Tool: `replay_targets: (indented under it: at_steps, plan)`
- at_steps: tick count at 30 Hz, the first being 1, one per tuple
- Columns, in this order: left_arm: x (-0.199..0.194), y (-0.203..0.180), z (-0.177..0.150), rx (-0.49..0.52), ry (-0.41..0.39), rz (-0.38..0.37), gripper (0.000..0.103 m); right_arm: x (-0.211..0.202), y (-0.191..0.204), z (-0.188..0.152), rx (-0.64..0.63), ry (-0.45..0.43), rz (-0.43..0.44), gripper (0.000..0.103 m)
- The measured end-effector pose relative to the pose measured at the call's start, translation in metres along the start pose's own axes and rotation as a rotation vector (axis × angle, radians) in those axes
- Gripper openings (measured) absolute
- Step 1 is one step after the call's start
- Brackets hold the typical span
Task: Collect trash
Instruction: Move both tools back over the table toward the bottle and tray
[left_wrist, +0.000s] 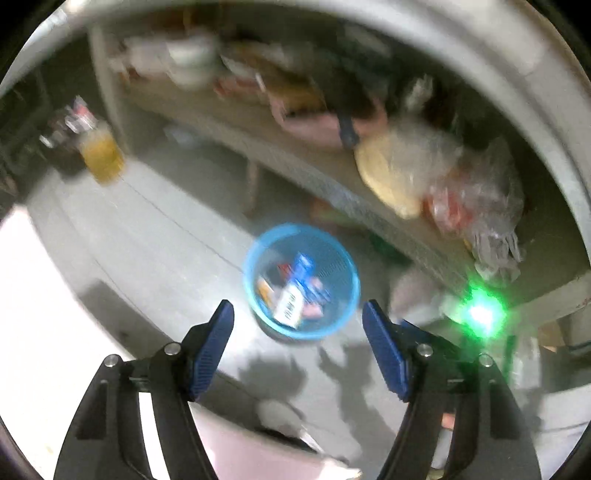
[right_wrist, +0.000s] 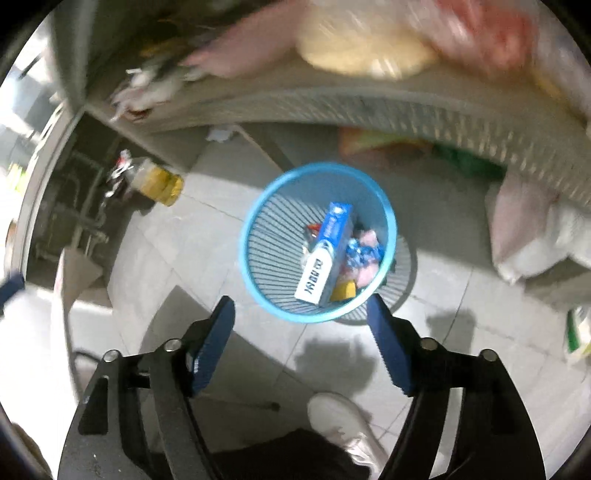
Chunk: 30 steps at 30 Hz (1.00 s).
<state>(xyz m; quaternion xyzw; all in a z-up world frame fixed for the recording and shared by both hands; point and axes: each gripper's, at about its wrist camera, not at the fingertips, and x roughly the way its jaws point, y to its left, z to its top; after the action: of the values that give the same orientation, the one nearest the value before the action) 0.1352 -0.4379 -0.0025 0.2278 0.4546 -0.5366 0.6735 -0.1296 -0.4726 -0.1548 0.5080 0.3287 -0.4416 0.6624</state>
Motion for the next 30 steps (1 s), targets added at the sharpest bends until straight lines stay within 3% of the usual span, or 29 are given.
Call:
replay_targets:
  at_steps: [2, 7, 13, 17, 21, 30]
  plan:
    - [-0.044, 0.006, -0.017, 0.011, -0.088, 0.049, 0.070, -0.030, 0.019, -0.010, -0.078, -0.030, 0.013, 0.078]
    - [-0.132, 0.026, -0.068, -0.038, -0.233, 0.088, 0.080, -0.092, 0.060, -0.031, -0.247, -0.100, 0.098, 0.084]
    - [-0.210, 0.064, -0.155, -0.195, -0.342, 0.089, 0.085, -0.138, 0.120, -0.068, -0.457, -0.093, 0.275, 0.088]
    - [-0.254, 0.095, -0.220, -0.329, -0.410, 0.148, 0.085, -0.152, 0.164, -0.103, -0.650, -0.071, 0.365, 0.091]
    - [-0.283, 0.118, -0.276, -0.431, -0.434, 0.238, 0.085, -0.152, 0.202, -0.136, -0.815, -0.006, 0.463, 0.092]
    - [-0.296, 0.143, -0.374, -0.562, -0.445, 0.305, 0.085, -0.148, 0.283, -0.219, -1.284, 0.131, 0.561, 0.094]
